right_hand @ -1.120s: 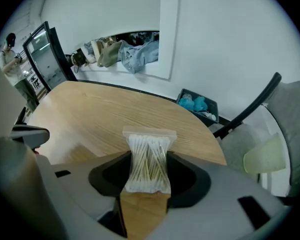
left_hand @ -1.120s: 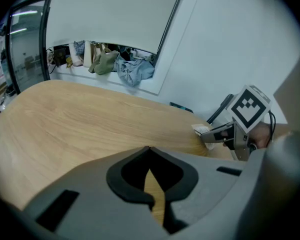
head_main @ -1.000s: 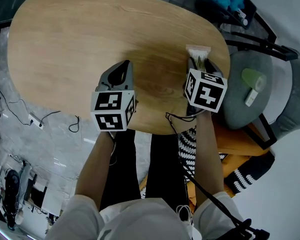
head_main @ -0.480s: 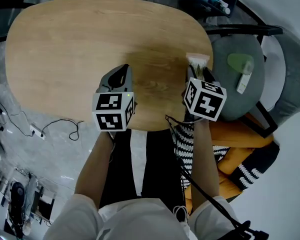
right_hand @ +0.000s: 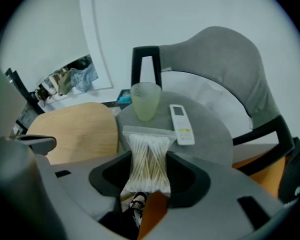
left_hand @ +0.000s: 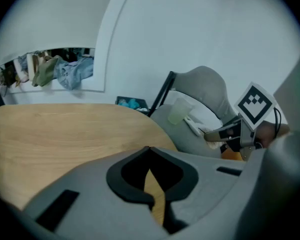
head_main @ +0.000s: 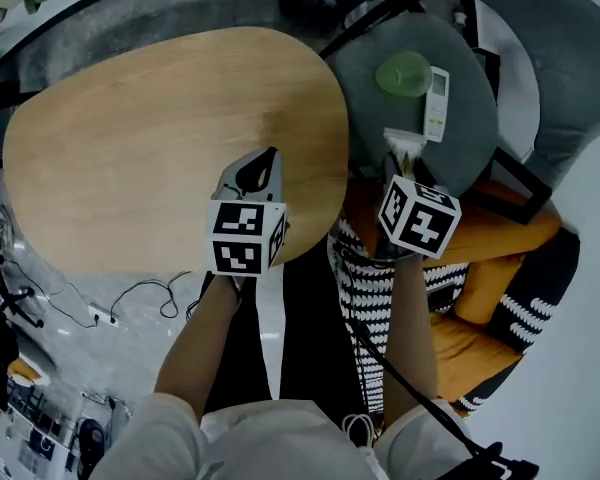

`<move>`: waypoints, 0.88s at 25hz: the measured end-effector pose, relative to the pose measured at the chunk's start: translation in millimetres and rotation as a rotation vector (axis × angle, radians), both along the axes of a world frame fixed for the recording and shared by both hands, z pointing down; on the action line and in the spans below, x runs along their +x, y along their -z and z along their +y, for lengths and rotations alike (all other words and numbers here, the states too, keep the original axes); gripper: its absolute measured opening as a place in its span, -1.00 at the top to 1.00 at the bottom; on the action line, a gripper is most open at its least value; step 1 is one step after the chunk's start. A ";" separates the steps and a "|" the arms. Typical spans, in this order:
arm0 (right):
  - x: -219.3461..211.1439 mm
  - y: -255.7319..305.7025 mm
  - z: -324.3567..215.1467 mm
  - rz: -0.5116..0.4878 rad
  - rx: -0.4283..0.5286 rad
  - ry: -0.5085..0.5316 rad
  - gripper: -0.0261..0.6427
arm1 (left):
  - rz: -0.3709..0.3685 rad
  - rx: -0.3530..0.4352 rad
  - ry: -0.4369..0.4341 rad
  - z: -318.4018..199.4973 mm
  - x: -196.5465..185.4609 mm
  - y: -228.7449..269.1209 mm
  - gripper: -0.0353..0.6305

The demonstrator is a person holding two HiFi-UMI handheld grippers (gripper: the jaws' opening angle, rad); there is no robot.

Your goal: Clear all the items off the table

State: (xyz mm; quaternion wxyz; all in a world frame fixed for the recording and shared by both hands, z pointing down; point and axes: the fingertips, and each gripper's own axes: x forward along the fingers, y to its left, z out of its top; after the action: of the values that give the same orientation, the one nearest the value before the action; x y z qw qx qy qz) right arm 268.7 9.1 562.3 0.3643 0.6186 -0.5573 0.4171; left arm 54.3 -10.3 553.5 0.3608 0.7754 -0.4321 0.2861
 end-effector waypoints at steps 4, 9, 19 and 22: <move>46.0 3.2 16.0 -0.012 0.007 -0.083 0.26 | 0.002 0.000 -0.073 2.6 53.3 -0.3 0.88; 91.4 -4.2 30.1 -0.035 0.012 -0.157 0.26 | -0.010 -0.004 -0.152 8.3 109.0 -9.3 0.88; 150.5 -36.9 23.5 -0.057 -0.017 -0.229 0.25 | -0.042 -0.029 -0.195 -9.9 168.6 -29.8 0.88; 166.7 -47.3 16.0 -0.039 -0.023 -0.226 0.25 | -0.021 -0.037 -0.201 -21.4 189.2 -34.1 0.88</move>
State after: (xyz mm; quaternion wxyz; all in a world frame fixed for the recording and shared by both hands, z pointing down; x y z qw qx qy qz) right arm 435.4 25.1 609.6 0.3109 0.6650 -0.4863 0.4739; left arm 243.5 -31.8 587.6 0.3400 0.8049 -0.3506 0.3371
